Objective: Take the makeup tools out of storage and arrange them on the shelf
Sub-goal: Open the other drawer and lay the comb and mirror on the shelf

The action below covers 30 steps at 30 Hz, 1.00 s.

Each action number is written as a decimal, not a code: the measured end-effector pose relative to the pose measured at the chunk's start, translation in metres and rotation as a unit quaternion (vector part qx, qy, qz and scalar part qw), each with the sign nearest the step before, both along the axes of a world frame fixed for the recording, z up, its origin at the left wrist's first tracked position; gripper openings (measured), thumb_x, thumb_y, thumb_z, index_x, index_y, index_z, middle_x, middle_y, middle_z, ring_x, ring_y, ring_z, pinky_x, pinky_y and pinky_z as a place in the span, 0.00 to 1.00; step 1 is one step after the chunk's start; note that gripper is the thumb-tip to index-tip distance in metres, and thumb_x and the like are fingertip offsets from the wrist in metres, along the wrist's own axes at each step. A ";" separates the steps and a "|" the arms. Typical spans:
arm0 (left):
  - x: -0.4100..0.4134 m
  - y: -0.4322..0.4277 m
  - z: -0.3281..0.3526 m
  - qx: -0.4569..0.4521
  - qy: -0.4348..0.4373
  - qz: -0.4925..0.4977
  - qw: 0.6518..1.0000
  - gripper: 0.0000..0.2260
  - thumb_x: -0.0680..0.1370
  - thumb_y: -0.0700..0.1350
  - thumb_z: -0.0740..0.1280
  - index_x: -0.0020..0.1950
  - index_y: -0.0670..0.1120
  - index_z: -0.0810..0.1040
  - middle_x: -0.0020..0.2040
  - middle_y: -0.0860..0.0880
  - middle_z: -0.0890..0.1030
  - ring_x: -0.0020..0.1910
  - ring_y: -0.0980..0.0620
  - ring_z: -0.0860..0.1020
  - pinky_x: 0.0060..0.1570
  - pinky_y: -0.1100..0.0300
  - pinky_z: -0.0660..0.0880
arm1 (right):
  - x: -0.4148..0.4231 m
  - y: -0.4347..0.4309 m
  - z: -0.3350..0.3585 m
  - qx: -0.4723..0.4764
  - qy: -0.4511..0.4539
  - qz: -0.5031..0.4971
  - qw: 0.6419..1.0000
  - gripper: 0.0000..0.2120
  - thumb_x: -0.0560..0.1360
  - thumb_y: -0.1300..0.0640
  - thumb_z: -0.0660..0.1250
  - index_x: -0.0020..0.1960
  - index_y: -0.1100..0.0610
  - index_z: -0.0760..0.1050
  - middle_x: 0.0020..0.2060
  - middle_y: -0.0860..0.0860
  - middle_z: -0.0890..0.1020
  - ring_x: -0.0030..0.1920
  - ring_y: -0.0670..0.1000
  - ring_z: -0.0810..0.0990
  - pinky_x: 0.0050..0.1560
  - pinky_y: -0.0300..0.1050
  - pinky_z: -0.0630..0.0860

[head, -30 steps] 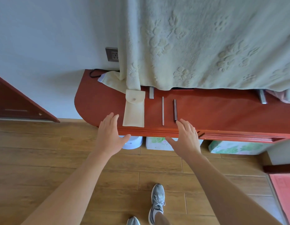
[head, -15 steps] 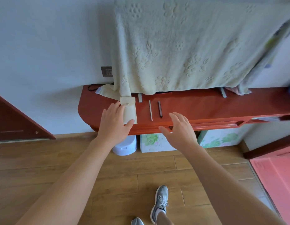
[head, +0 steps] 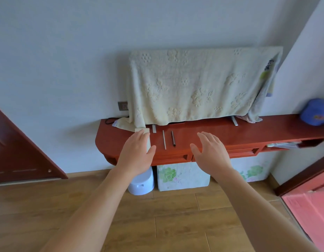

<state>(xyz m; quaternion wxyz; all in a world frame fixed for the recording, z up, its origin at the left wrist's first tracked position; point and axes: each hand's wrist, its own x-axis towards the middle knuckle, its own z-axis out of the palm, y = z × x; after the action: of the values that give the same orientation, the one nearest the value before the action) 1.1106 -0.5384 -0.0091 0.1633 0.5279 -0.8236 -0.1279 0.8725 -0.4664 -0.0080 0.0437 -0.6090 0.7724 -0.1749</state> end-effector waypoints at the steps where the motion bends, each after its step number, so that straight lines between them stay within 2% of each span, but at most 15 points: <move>1: -0.003 0.006 0.003 0.002 -0.002 0.001 1.000 0.25 0.83 0.53 0.58 0.78 0.44 0.61 0.79 0.47 0.60 0.78 0.49 0.57 0.76 0.53 0.57 | -0.003 0.005 0.002 -0.002 -0.002 0.000 1.000 0.28 0.81 0.42 0.54 0.75 0.56 0.63 0.74 0.51 0.67 0.75 0.52 0.60 0.76 0.51 0.57; 3: -0.011 0.019 0.009 0.005 -0.004 0.001 1.000 0.25 0.83 0.52 0.57 0.78 0.44 0.60 0.79 0.47 0.60 0.78 0.49 0.57 0.77 0.52 0.56 | -0.009 0.016 0.007 -0.003 -0.006 0.003 1.000 0.28 0.81 0.42 0.54 0.75 0.55 0.63 0.74 0.51 0.66 0.75 0.52 0.60 0.75 0.51 0.58; 7: -0.036 0.041 0.019 -0.008 -0.008 -0.008 1.000 0.23 0.83 0.51 0.57 0.77 0.44 0.63 0.76 0.46 0.65 0.75 0.48 0.63 0.74 0.53 0.60 | -0.026 0.044 0.014 -0.005 -0.009 0.005 1.000 0.27 0.81 0.43 0.54 0.75 0.56 0.63 0.74 0.51 0.67 0.75 0.52 0.60 0.75 0.51 0.58; 11: -0.072 0.058 0.027 -0.009 -0.001 -0.040 0.999 0.23 0.84 0.51 0.57 0.77 0.43 0.62 0.76 0.47 0.65 0.75 0.49 0.62 0.74 0.54 0.57 | -0.051 0.070 0.017 0.000 -0.015 -0.024 1.000 0.27 0.81 0.43 0.54 0.75 0.56 0.64 0.74 0.51 0.67 0.75 0.51 0.61 0.75 0.51 0.58; 18: -0.137 0.044 0.027 -0.007 -0.007 -0.149 0.989 0.24 0.84 0.53 0.56 0.78 0.45 0.61 0.78 0.47 0.62 0.78 0.49 0.59 0.77 0.52 0.56 | -0.092 0.107 0.022 0.004 -0.027 -0.141 0.990 0.26 0.81 0.43 0.53 0.75 0.54 0.63 0.73 0.49 0.67 0.74 0.51 0.62 0.73 0.50 0.61; 24: -0.204 0.043 0.026 -0.011 -0.002 -0.268 0.963 0.24 0.83 0.51 0.57 0.76 0.43 0.65 0.76 0.45 0.66 0.76 0.48 0.62 0.75 0.52 0.59 | -0.117 0.147 0.021 0.016 -0.041 -0.265 0.963 0.26 0.81 0.42 0.52 0.74 0.53 0.64 0.73 0.48 0.68 0.74 0.52 0.62 0.73 0.52 0.62; 26: -0.228 0.052 0.025 -0.008 -0.006 -0.300 0.954 0.23 0.83 0.51 0.57 0.76 0.43 0.65 0.76 0.46 0.66 0.76 0.49 0.62 0.75 0.52 0.59 | -0.128 0.165 0.020 0.017 -0.052 -0.296 0.954 0.24 0.80 0.42 0.52 0.71 0.52 0.67 0.71 0.49 0.70 0.73 0.53 0.64 0.71 0.53 0.65; 28: -0.257 0.063 0.023 -0.006 -0.009 -0.325 0.946 0.23 0.83 0.52 0.56 0.77 0.44 0.65 0.76 0.46 0.66 0.76 0.49 0.62 0.75 0.52 0.59 | -0.144 0.187 0.020 0.015 -0.052 -0.324 0.945 0.22 0.80 0.43 0.52 0.68 0.53 0.69 0.69 0.49 0.72 0.71 0.53 0.66 0.69 0.52 0.67; 30: -0.287 0.078 0.023 -0.006 -0.004 -0.345 0.939 0.23 0.83 0.52 0.57 0.76 0.44 0.65 0.76 0.46 0.67 0.76 0.49 0.62 0.75 0.52 0.60 | -0.163 0.210 0.023 0.012 -0.055 -0.344 0.937 0.22 0.81 0.45 0.54 0.70 0.54 0.67 0.70 0.49 0.70 0.72 0.52 0.64 0.67 0.50 0.67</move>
<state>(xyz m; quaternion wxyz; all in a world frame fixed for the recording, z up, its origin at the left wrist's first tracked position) 0.8235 -0.4599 0.0140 0.1087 0.2108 -0.9566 -0.1691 0.7095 -0.2562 0.0153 0.0298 -0.2947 0.9332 -0.2033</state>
